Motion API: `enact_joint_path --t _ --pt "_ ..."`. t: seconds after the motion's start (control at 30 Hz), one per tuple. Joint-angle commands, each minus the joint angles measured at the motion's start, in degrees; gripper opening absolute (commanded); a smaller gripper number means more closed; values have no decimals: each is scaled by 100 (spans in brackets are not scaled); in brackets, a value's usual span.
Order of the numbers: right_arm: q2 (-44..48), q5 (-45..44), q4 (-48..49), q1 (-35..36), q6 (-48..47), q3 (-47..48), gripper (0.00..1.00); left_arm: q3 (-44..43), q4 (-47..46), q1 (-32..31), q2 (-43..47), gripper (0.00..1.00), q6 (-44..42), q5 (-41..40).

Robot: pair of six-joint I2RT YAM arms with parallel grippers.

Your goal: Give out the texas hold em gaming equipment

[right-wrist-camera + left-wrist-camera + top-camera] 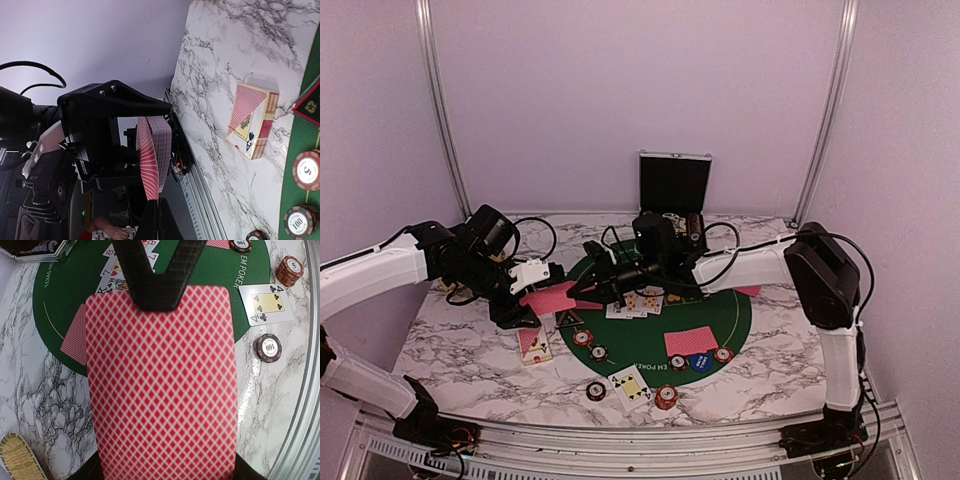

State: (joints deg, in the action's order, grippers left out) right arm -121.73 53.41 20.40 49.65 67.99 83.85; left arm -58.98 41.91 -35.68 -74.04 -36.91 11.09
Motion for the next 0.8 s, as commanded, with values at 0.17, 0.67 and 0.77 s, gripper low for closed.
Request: enact_joint_path --t 0.17,0.67,0.77 --pt "993 76 -442 -880 -536 -763 0 78 -44 16 124 0 -113 -105" --pt "739 -589 -3216 -1886 -2941 -930 0 84 52 17 104 0 -87 -95" --pt "621 -808 -3595 -2015 -3287 -818 0 97 67 17 104 0 -89 -80"
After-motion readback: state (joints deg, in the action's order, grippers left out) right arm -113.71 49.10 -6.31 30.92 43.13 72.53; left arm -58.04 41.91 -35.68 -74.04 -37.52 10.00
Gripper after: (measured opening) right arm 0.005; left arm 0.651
